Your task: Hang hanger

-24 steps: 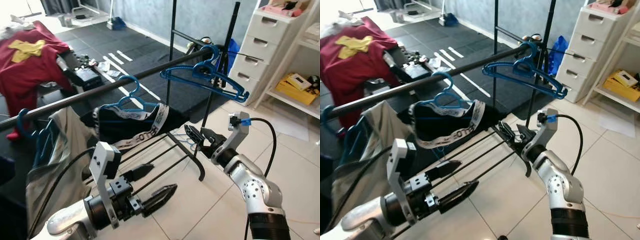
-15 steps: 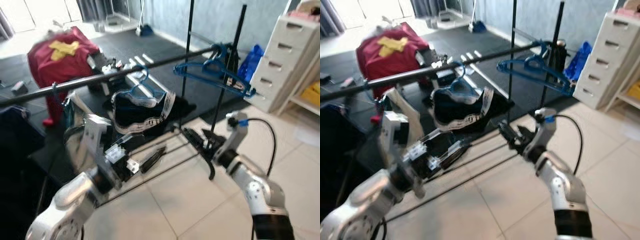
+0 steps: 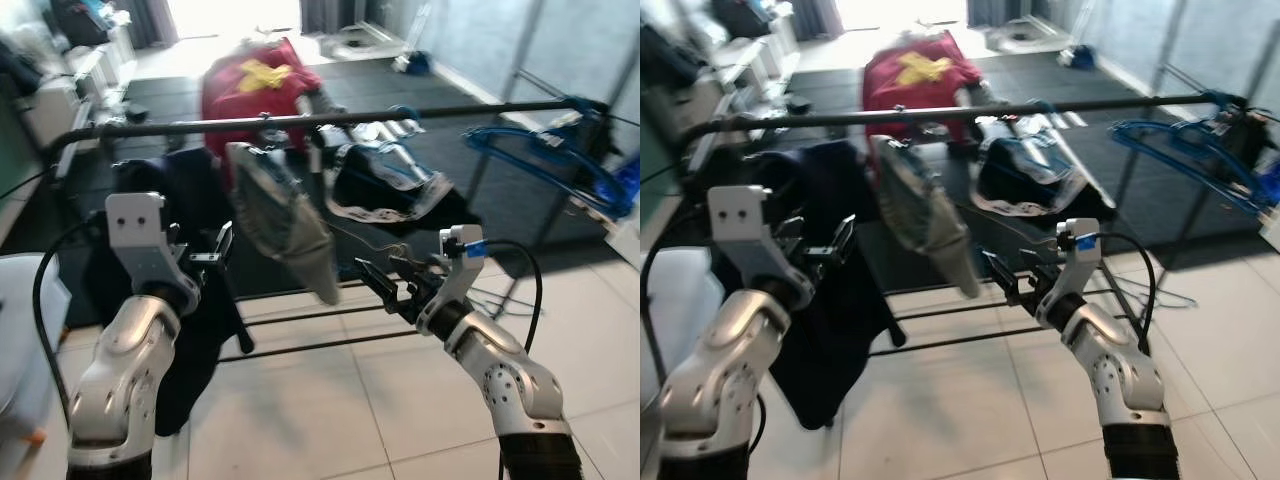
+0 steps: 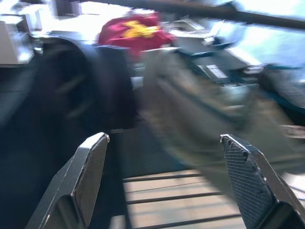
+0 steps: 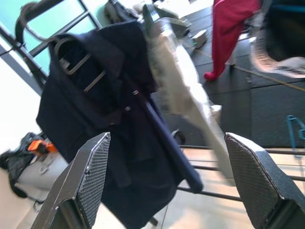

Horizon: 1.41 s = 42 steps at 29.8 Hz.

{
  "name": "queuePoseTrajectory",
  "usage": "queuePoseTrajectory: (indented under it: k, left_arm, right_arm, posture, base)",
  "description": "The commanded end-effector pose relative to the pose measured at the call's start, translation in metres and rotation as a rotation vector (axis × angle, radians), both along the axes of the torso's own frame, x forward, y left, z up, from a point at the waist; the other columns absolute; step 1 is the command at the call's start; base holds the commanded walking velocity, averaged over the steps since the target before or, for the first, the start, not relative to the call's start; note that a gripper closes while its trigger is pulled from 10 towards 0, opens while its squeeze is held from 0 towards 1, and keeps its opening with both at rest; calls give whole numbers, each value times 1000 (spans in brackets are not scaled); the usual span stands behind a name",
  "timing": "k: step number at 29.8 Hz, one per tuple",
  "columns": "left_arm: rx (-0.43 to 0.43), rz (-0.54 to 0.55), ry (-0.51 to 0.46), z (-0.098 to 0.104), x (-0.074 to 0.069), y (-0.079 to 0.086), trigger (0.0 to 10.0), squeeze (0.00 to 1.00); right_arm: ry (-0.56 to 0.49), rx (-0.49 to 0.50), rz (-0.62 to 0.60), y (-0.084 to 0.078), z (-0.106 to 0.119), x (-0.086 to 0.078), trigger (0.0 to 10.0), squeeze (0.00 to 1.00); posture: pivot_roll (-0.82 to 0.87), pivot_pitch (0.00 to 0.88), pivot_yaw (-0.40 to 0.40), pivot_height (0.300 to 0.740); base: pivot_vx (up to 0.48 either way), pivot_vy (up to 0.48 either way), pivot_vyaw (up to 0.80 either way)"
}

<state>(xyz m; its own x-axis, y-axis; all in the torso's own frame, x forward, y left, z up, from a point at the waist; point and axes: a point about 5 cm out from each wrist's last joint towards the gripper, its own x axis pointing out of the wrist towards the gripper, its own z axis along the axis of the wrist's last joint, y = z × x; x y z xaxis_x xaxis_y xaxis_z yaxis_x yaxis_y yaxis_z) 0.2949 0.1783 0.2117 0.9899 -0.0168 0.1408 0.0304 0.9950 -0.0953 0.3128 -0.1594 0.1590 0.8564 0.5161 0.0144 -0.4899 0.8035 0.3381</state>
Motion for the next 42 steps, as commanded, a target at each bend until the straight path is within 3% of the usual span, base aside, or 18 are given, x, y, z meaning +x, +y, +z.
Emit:
queuePoseTrajectory:
  k: [1, 3, 5, 10, 19, 23, 24, 27, 32, 36, 42]
  left_arm:
    - [72, 27, 11, -6, 8, 5, 10000, 0]
    - [72, 27, 11, -6, 8, 5, 10000, 0]
    - [182, 5, 0, -8, 15, 3, 10000, 0]
    - [284, -20, -10, -8, 27, 2, 10000, 0]
    - [282, 14, 24, -11, 35, 7, 10000, 0]
    - [288, 55, 31, -10, 37, 10, 10000, 0]
    - [299, 102, 3, -6, 34, 18, 10000, 0]
    - [299, 102, 3, -6, 34, 18, 10000, 0]
    - [304, 175, -78, 7, 26, 33, 10000, 0]
    - [357, 18, -72, -7, 21, 24, 10000, 0]
    - [427, -82, -20, -25, 20, 18, 10000, 0]
  right_arm:
    - [-12, -1, 5, 1, 1, -2, 10000, 0]
    - [-12, -1, 5, 1, 1, -2, 10000, 0]
    - [-8, -8, 6, 2, 0, -2, 10000, 0]
    - [2, -1, 0, 2, -1, -1, 10000, 0]
    - [-10, -7, 1, 1, 0, -2, 10000, 0]
    - [-44, -8, 40, 4, 3, -6, 10000, 0]
    - [-48, 1, 55, 5, 4, -7, 10000, 0]
    - [-48, 1, 55, 5, 4, -7, 10000, 0]
    - [-34, 21, 51, 5, 3, -7, 10000, 0]
    - [-24, 29, 48, 5, 2, -6, 10000, 0]
    - [-21, 28, 46, 6, 1, -6, 10000, 0]
  posture:
    - [-122, 90, -11, 740]
    - [-122, 90, -11, 740]
    - [-121, 93, -11, 740]
    - [-123, 94, -10, 740]
    - [-132, 94, -1, 740]
    - [-128, 97, -4, 740]
    - [-128, 97, -4, 740]
    - [-128, 97, -4, 740]
    - [-126, 96, -3, 740]
    - [-126, 94, -4, 740]
    - [-129, 91, -2, 740]
  base:
    - [0, 0, 738]
    - [0, 0, 738]
    - [0, 0, 353]
    - [0, 0, 0]
    - [312, 0, 0]
    - [469, 0, 747]
    - [469, 0, 0]
    - [469, 0, 0]
    - [442, 0, 0]
    - [0, 0, 0]
    - [0, 0, 0]
